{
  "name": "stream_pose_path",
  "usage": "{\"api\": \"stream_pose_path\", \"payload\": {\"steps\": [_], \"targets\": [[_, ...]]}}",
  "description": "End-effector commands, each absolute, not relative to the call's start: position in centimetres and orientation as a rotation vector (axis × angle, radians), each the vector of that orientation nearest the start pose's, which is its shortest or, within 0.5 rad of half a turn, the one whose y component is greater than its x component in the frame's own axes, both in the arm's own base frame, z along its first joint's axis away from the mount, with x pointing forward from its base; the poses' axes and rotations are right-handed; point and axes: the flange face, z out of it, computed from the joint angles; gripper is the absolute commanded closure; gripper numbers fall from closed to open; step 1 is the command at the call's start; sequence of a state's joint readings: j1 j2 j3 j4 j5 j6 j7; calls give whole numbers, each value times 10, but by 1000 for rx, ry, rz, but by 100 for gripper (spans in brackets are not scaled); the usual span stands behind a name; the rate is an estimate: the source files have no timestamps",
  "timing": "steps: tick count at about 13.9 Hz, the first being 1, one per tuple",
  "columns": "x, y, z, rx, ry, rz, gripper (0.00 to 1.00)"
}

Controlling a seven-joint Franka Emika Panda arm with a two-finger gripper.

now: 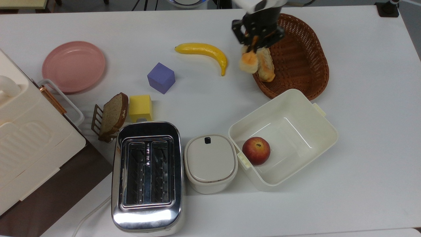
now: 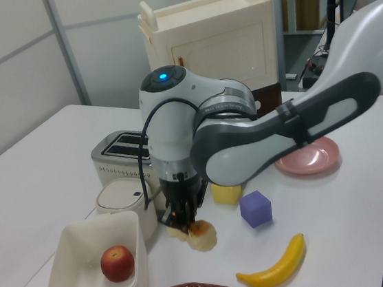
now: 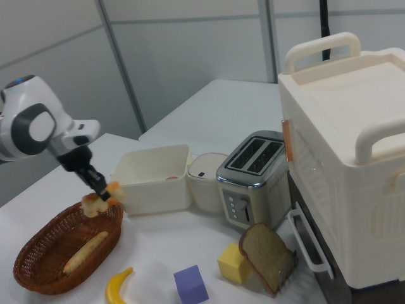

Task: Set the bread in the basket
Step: 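Lower the bun into the basket beside the roll and open gripper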

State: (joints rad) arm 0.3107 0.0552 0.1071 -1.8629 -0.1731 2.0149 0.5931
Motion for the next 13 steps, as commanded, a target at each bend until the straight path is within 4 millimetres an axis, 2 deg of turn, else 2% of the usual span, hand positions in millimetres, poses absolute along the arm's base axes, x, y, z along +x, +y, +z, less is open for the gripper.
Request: {"api": "stream_pose_path", "payload": {"steps": [1,4,5,6,7,8,9,13], "targets": [[504,283,497,-3228,-22,-260,87],[479,324,496,-3220,-152,-259,87],[476,328,494,-3220,-166,-256,86],[475,330,494,-3220,-171,-254,79],[475,331,493,-3221,-166,-252,66],[475,331,493,-3221,-156,-252,27],[475,332,493,-3220,-152,-256,0],[473,339,497,-3214,-167,-269,0]]}}
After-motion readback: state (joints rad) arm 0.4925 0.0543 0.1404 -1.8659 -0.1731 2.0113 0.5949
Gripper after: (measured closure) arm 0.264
